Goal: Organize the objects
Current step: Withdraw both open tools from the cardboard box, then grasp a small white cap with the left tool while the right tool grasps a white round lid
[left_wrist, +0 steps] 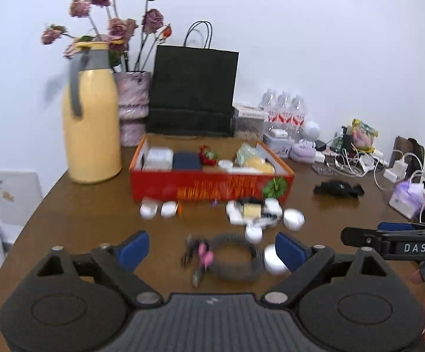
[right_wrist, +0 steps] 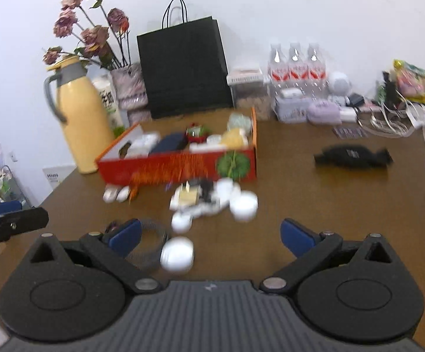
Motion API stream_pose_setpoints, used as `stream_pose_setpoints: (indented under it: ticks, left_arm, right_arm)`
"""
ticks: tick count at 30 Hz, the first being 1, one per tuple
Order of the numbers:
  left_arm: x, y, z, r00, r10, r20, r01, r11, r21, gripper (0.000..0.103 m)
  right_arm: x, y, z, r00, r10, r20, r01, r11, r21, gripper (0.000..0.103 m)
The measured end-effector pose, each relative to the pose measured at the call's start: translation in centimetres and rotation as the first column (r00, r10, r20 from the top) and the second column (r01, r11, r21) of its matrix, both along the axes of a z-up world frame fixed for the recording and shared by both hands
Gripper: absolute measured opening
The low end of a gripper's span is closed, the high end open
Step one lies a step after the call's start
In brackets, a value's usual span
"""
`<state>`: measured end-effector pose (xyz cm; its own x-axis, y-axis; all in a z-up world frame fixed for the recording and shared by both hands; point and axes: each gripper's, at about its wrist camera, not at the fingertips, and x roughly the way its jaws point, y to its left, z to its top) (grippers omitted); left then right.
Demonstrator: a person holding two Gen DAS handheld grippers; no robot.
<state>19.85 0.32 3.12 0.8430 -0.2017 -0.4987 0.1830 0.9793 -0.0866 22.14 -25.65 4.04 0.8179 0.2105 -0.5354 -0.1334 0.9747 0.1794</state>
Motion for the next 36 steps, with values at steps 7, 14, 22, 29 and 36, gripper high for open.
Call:
stream_pose_setpoints:
  ticks: [7,14,22,29,36]
  left_arm:
    - [-6.3,0.6,-0.4,1.000,-0.007,-0.007,0.007,1.000,0.027,0.093]
    - [-7.1,2.4,0.4,0.998,0.044,0.035,-0.044,0.999,-0.001,0.095]
    - [-4.2,3.3,-2.0,0.997,0.074,-0.027,-0.074,0.997,-0.007,0.088]
    - [1.7,3.9,-4.8,0.997,0.067,-0.036,-0.066,0.997,0.041,0.080]
    - [10.8,4.2,-6.9,0.999,0.037,-0.007,-0.035,0.989,0.144,0.067]
  right_arm:
    - [-6.8,0.0,0.2,1.000,0.016,-0.016,-0.017,0.999,-0.038,0.103]
    - [-10.0,-0.2,2.0,0.999,0.024,0.048,-0.021,0.997,-0.073,0.103]
    - [-6.7,1.1,-0.2,0.999,0.011,0.037,-0.006,0.992,-0.122,0.103]
    - [-1.2,3.3,-3.3,0.996,0.093,-0.010,-0.093,0.987,-0.131,0.098]
    - [4.8,5.7,-6.2,0.993,0.104,-0.063,-0.112,0.984,-0.140,0.082]
